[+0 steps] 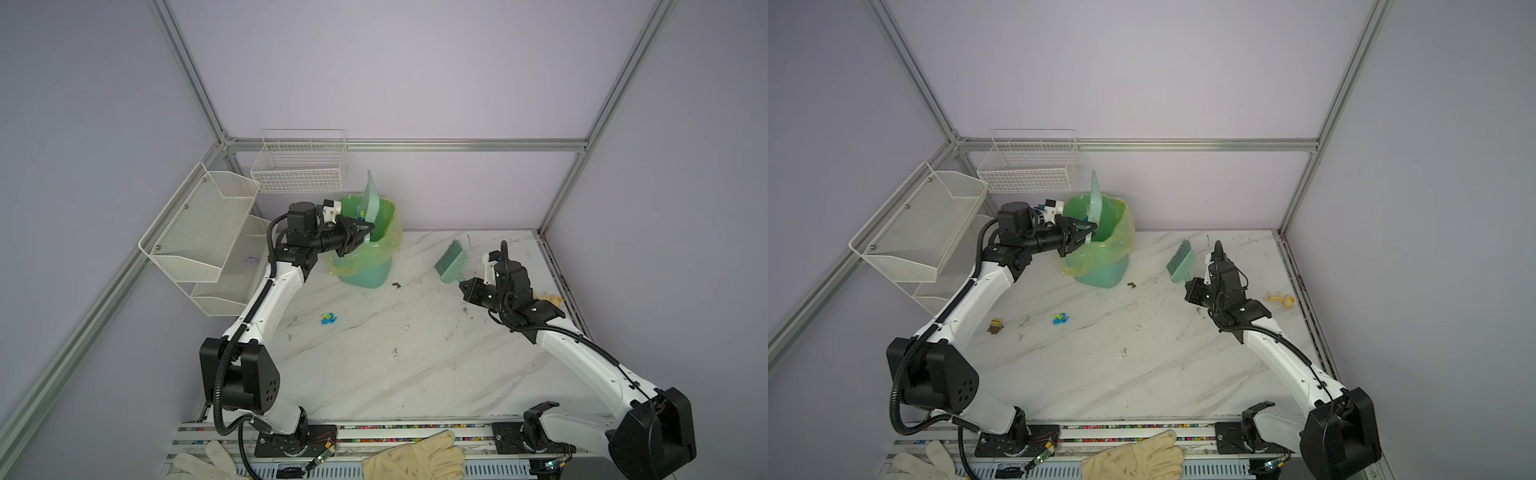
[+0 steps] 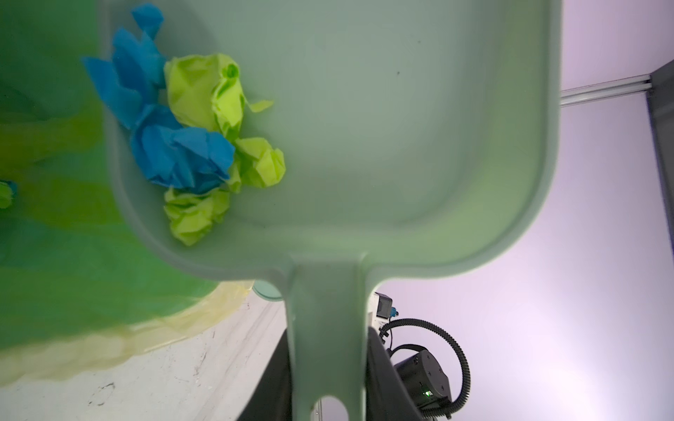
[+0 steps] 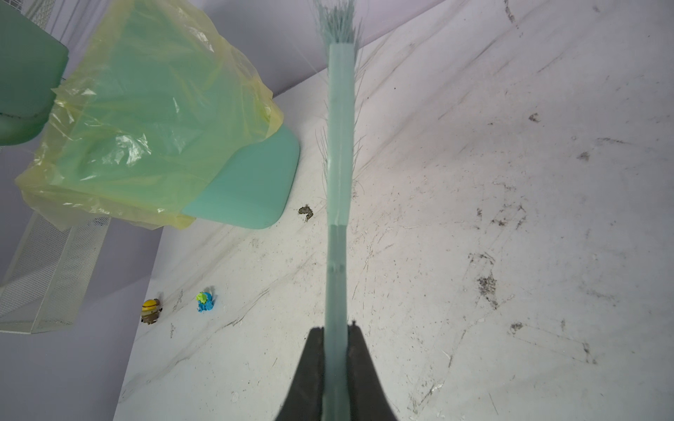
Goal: Sweep away the paper scraps from the table
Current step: 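Tip the dustpan over the green bin with the left gripper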
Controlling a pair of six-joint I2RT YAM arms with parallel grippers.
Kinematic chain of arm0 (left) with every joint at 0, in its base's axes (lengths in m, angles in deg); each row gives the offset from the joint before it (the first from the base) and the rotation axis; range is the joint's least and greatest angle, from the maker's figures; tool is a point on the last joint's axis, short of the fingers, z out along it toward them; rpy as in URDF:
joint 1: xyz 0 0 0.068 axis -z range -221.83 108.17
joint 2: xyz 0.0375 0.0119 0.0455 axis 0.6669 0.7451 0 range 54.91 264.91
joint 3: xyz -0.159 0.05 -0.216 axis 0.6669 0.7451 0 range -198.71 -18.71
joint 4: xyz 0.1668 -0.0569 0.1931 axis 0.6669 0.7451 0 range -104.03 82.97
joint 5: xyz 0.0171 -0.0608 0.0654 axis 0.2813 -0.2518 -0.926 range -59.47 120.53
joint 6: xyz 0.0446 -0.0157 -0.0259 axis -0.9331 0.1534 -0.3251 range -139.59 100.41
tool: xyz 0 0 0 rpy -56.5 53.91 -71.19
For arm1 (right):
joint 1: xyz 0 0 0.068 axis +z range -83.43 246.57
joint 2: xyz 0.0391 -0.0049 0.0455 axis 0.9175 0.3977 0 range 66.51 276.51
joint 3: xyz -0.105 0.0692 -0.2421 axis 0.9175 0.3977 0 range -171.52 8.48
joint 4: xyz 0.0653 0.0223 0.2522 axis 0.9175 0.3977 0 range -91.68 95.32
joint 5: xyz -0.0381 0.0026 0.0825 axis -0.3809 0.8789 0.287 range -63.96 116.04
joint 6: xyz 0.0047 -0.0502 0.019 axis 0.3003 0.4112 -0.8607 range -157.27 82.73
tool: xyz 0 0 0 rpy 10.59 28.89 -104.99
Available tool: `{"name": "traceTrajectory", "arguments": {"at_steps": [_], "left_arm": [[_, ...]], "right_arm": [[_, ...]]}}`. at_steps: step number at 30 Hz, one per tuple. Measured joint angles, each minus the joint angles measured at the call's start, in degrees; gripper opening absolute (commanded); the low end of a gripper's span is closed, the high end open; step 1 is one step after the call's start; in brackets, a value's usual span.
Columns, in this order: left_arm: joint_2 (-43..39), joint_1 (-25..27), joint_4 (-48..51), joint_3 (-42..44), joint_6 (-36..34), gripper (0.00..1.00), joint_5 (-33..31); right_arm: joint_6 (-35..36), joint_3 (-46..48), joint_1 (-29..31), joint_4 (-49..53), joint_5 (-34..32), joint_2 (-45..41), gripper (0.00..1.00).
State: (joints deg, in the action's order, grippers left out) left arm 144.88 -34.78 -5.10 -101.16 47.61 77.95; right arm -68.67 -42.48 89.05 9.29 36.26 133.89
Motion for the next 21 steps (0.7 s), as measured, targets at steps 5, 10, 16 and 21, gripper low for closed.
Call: {"name": "traceTrajectory", "arguments": {"at_steps": [5, 10, 16, 21], "left_arm": [[0.1, -1.3, -11.8, 5.0, 9.5, 0.00, 3.5], [0.1, -2.1, -20.7, 6.9, 16.0, 0.00, 5.4], [0.5, -3.1, -34.1, 10.7, 26.2, 0.00, 7.0], [2.1, -3.3, -45.8, 13.1, 34.6, 0.00, 7.4]], "right_arm": [[-0.3, 0.3, 0.0, -0.1, 0.1, -0.6, 0.00], [-0.4, 0.9, 0.0, -0.1, 0.1, -0.6, 0.00], [-0.7, 1.0, 0.0, -0.1, 0.1, -0.8, 0.00], [-0.8, 1.0, 0.0, -0.1, 0.1, -1.8, 0.00]]}}
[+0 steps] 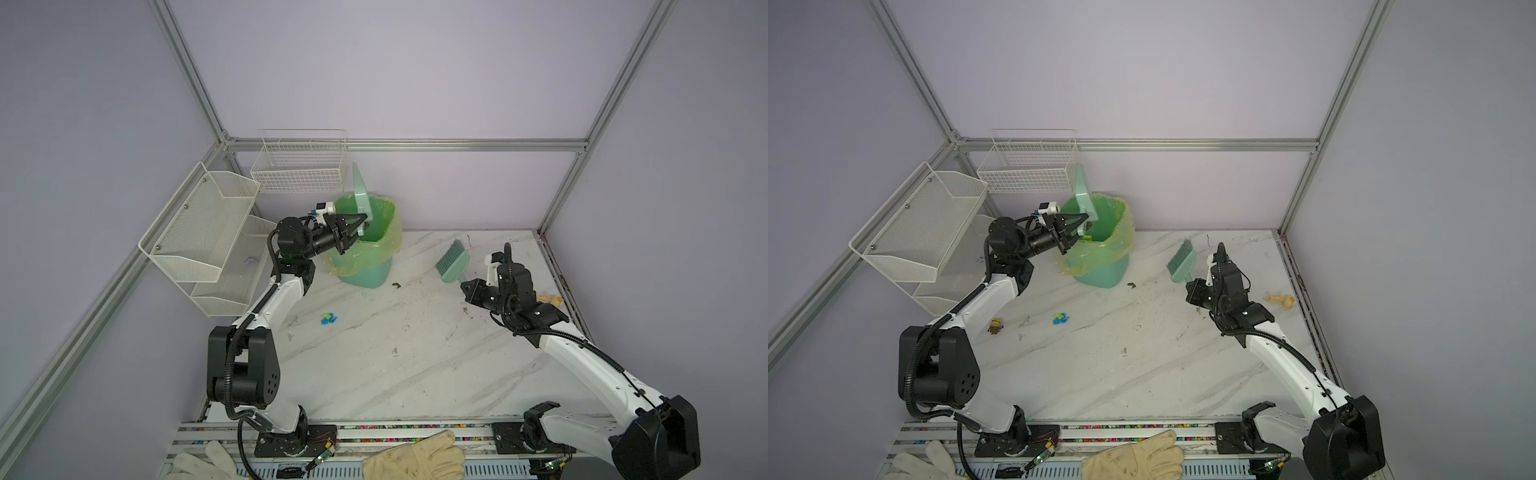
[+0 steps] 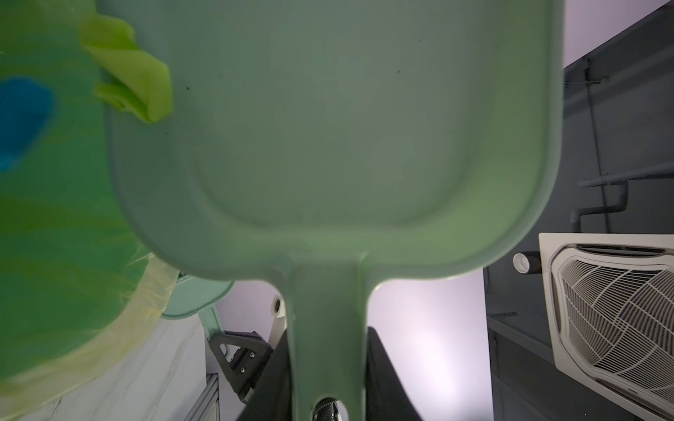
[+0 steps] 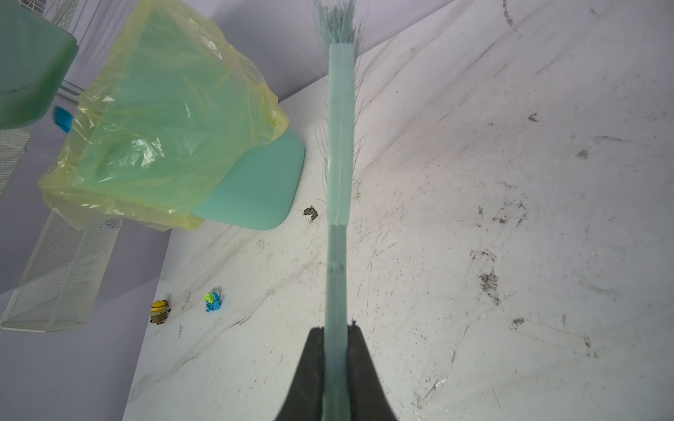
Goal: Sweep away the paper scraps from the table
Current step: 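Tip the dustpan over the green bin with the left gripper, then lower the empty dustpan from the bin toward the table with the left gripper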
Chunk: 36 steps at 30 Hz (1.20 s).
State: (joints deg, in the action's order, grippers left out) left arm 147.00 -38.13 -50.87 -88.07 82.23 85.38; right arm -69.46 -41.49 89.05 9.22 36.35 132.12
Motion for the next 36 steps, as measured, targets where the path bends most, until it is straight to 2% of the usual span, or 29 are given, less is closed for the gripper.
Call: {"name": "traceTrajectory", "arguments": {"at_steps": [4, 9, 14, 21, 30, 33, 36], "left_arm": [[1.7, 0.0, -8.0, 1.9, 6.3, 0.00, 0.0], [3.3, 0.0, -13.3, 2.6, 11.1, 0.00, -0.2], [3.6, 0.0, -18.7, 2.6, 15.2, 0.00, -0.7], [7.2, 0.0, -33.6, 4.5, 17.5, 0.00, -3.2], [6.4, -0.1, -32.3, 5.0, 17.8, 0.00, -2.6], [3.9, -0.1, -26.2, 5.0, 16.7, 0.00, -1.5], [-1.2, -0.2, -14.0, 5.0, 9.2, 0.00, -0.4]], "right_arm": [[0.0, 0.0, 0.0, 0.0, 0.0, 0.0, 0.00], [0.0, 0.0, 0.0, -0.1, 0.0, 0.0, 0.00], [0.0, 0.0, 0.0, -0.1, 0.0, 0.0, 0.00], [0.0, 0.1, 0.0, -0.3, 0.0, 0.1, 0.00], [0.0, 0.1, 0.0, -0.4, 0.0, 0.4, 0.00], [0.0, 0.1, 0.0, -0.5, 0.0, 0.4, 0.00], [0.0, 0.1, 0.0, -0.5, 0.0, 0.5, 0.00]]}}
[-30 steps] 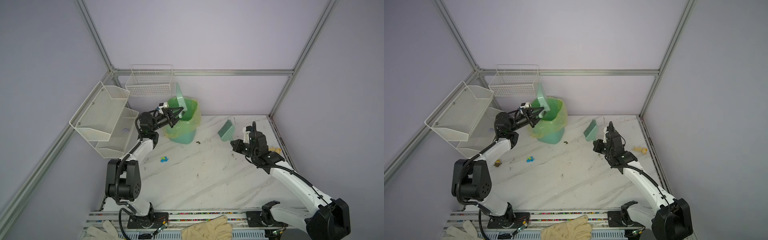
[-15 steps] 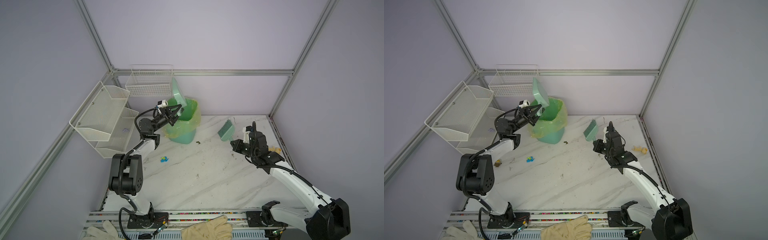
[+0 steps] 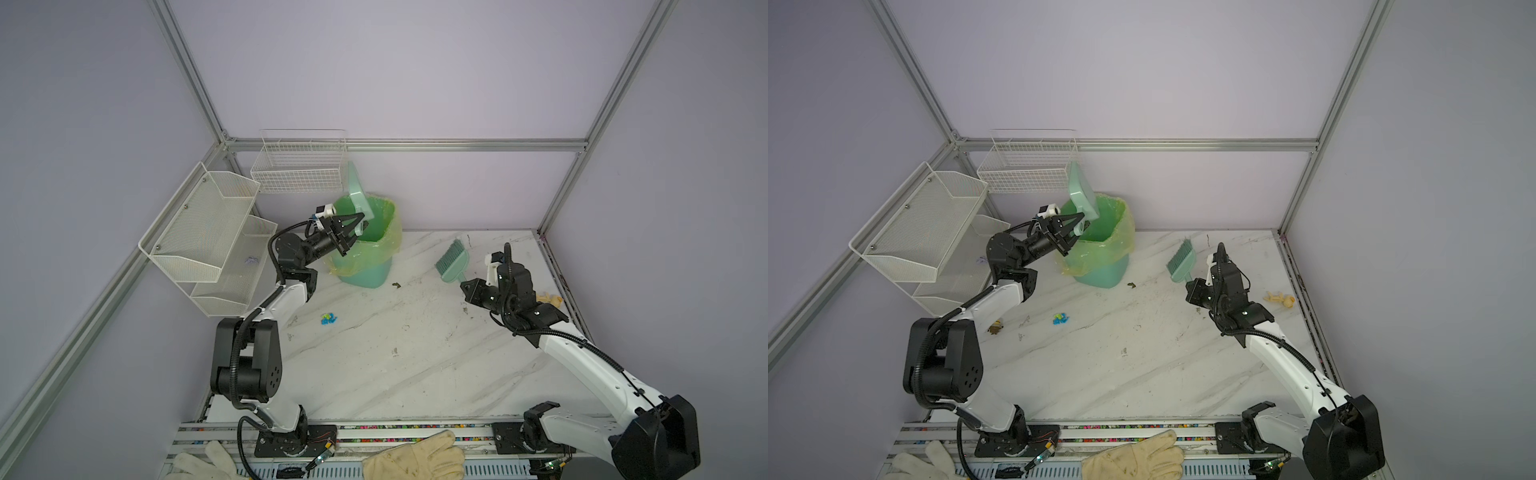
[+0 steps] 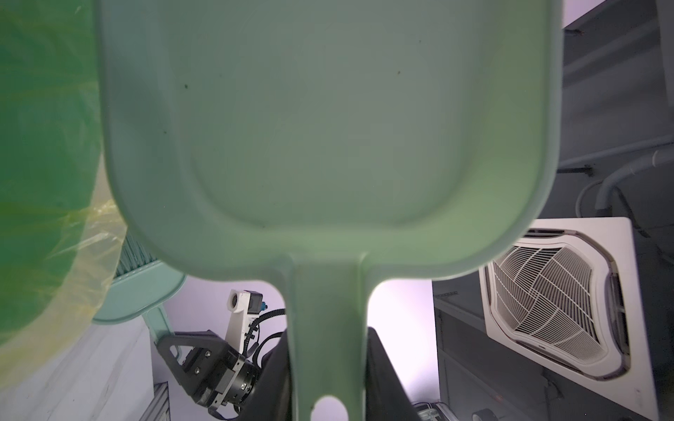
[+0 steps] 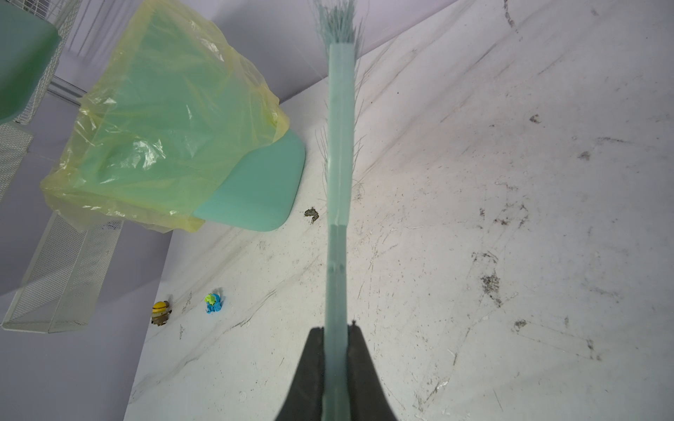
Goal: Sweep away the paper scraps from the table
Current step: 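Lower the empty dustpan from the bin toward the table with the left gripper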
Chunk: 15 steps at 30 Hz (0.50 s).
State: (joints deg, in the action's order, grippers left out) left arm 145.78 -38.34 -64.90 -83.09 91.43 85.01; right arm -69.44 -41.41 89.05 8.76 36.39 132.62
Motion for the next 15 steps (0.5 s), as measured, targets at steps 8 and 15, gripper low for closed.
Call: {"name": "traceTrajectory", "arguments": {"at_steps": [8, 15], "left_arm": [[-13.7, 0.2, 49.2, -6.4, -36.7, 0.00, -3.5], [-18.8, 0.3, 72.0, -7.4, -54.0, 0.00, -10.8]], "right_arm": [[0.0, 0.0, 0.0, -0.4, 0.5, 1.6, 0.00], [0.0, -0.1, 0.0, -0.5, 1.5, 2.9, 0.00]]}}
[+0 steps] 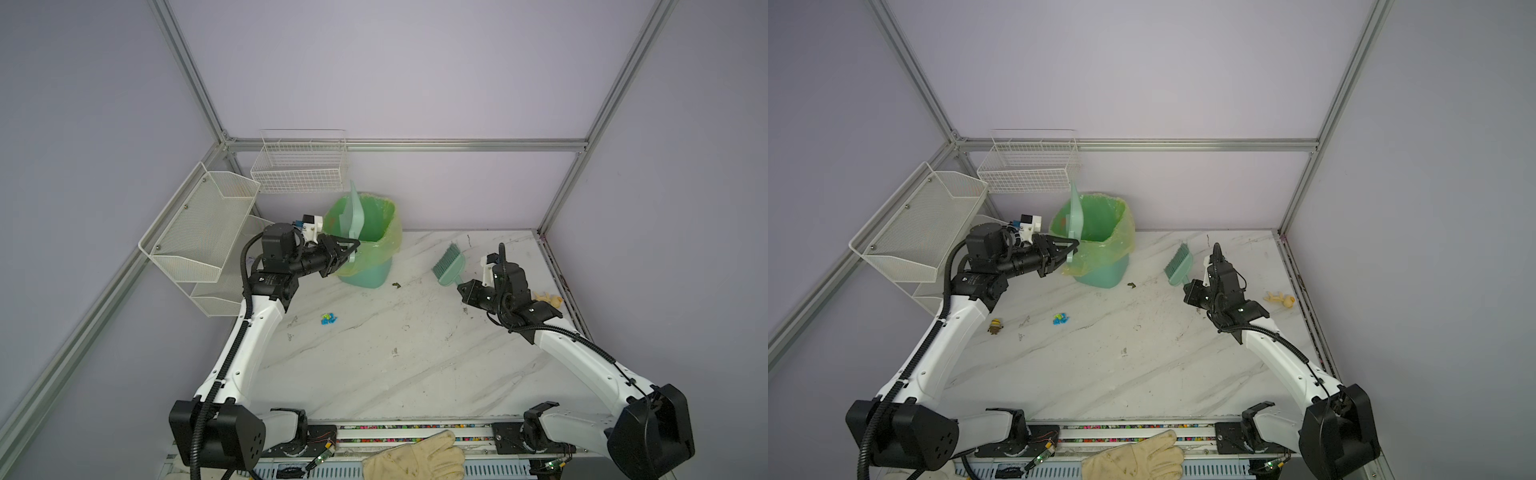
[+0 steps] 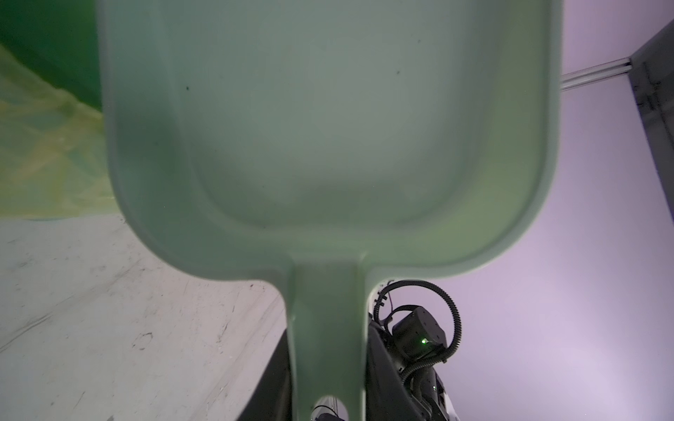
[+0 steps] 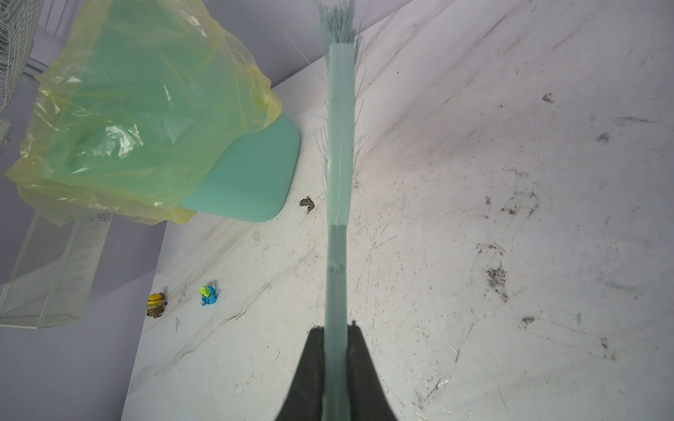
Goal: Sweep away the paper scraps from the table
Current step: 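Lower the empty dustpan from the bin toward the table with the left gripper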
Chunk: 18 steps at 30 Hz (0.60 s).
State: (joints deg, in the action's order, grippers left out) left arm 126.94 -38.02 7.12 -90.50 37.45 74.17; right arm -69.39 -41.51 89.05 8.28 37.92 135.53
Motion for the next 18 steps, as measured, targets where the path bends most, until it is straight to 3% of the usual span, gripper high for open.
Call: {"name": "traceTrajectory", "arguments": {"at_steps": [11, 18], "left_arm": [[-8.3, 0.0, 20.3, 0.0, -14.8, 0.00, -11.8], [-12.5, 0.0, 28.3, 0.1, -20.1, 0.00, -19.2]], "right_arm": [[0.2, 0.0, 0.0, -2.8, 3.5, 0.7, 0.00], [-0.4, 0.0, 0.0, -4.3, 4.3, -0.2, 0.00]]}}
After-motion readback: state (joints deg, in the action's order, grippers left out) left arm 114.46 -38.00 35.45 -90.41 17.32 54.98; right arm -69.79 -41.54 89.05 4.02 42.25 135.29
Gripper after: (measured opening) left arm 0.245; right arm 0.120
